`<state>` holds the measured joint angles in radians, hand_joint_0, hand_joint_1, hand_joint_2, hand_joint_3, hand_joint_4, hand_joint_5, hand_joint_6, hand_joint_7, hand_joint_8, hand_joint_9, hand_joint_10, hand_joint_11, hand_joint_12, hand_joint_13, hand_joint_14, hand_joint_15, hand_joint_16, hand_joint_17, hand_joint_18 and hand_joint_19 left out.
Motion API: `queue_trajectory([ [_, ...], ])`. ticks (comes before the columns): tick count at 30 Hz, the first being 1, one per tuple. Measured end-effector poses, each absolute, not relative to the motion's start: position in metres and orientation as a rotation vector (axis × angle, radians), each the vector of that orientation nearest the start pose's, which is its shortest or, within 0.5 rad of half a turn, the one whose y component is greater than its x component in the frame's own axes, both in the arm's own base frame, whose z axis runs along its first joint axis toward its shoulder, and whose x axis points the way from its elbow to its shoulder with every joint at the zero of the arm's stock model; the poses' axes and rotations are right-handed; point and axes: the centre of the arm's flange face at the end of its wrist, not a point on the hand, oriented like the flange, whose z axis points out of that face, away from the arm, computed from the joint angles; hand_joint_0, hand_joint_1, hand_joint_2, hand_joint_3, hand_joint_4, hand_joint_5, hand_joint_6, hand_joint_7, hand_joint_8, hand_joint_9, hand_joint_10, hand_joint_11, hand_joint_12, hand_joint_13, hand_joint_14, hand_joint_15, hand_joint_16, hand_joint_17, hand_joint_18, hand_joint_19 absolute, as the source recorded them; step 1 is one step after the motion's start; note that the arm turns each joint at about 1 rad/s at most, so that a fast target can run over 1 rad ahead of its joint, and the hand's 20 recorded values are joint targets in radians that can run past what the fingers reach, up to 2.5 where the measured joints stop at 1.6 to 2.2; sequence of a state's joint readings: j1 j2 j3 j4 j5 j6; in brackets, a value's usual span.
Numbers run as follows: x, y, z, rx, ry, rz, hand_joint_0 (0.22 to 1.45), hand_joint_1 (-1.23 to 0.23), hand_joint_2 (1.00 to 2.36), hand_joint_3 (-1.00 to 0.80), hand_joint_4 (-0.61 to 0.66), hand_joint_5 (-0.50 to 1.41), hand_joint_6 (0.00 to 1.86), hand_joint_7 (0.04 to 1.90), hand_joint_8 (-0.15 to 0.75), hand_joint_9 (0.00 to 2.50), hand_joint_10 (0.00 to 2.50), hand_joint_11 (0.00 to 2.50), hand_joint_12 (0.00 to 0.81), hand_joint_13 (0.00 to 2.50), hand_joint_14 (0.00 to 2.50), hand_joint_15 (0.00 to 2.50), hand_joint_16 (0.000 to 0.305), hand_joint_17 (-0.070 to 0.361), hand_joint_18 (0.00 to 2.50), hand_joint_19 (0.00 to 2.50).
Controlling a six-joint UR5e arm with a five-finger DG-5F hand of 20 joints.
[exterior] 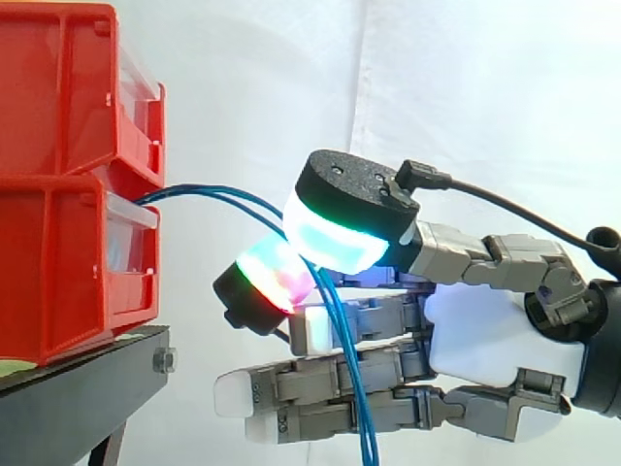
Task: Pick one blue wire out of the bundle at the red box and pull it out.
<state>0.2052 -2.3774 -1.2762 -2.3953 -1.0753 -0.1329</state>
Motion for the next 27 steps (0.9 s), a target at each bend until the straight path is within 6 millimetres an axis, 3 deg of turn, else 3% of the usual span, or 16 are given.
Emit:
queue_trajectory([
  [1, 0.7781, -0.0230, 0.1878, 1.155, 0.867, 1.039, 0.84, -0.91, 1.01, -0.07, 0.03, -0.18, 0.85, 1.29, 0.192, 0.96, 0.02, 0.71, 0.327, 0.56, 0.01, 0.35, 0.046, 0.104, 0.35, 0.41],
  [2, 0.7781, -0.0231, 0.1879, 1.154, 0.867, 1.039, 0.86, -0.84, 1.01, -0.05, 0.09, -0.14, 0.81, 1.18, 0.184, 1.00, 0.02, 0.69, 0.325, 0.55, 0.01, 0.35, 0.046, 0.103, 0.31, 0.45],
  [4, 0.7781, -0.0231, 0.1882, 1.153, 0.867, 1.038, 0.87, -0.80, 1.01, -0.06, 0.11, -0.10, 0.77, 1.14, 0.172, 1.04, 0.02, 0.66, 0.314, 0.56, 0.01, 0.35, 0.044, 0.100, 0.31, 0.47],
  [16, 0.7780, -0.0235, 0.1878, 1.155, 0.867, 1.038, 0.88, -0.69, 1.02, -0.11, 0.12, -0.03, 0.63, 1.41, 0.166, 1.20, 0.02, 0.63, 0.296, 0.61, 0.01, 0.37, 0.042, 0.094, 0.30, 0.52],
  [22, 0.7780, -0.0235, 0.1879, 1.154, 0.868, 1.036, 0.88, -0.78, 1.01, -0.06, 0.18, -0.13, 0.85, 1.05, 0.181, 1.09, 0.02, 0.73, 0.309, 0.61, 0.01, 0.38, 0.042, 0.095, 0.33, 0.49],
  [25, 0.7780, -0.0235, 0.1879, 1.155, 0.867, 1.037, 0.87, -0.79, 1.01, -0.08, 0.21, -0.13, 0.85, 1.04, 0.177, 1.09, 0.02, 0.72, 0.306, 0.61, 0.01, 0.37, 0.043, 0.096, 0.33, 0.48],
  [27, 0.7780, -0.0235, 0.1880, 1.155, 0.867, 1.038, 0.86, -0.72, 1.01, -0.10, 0.19, -0.07, 0.72, 1.18, 0.159, 1.15, 0.02, 0.59, 0.294, 0.61, 0.01, 0.36, 0.042, 0.095, 0.33, 0.48],
])
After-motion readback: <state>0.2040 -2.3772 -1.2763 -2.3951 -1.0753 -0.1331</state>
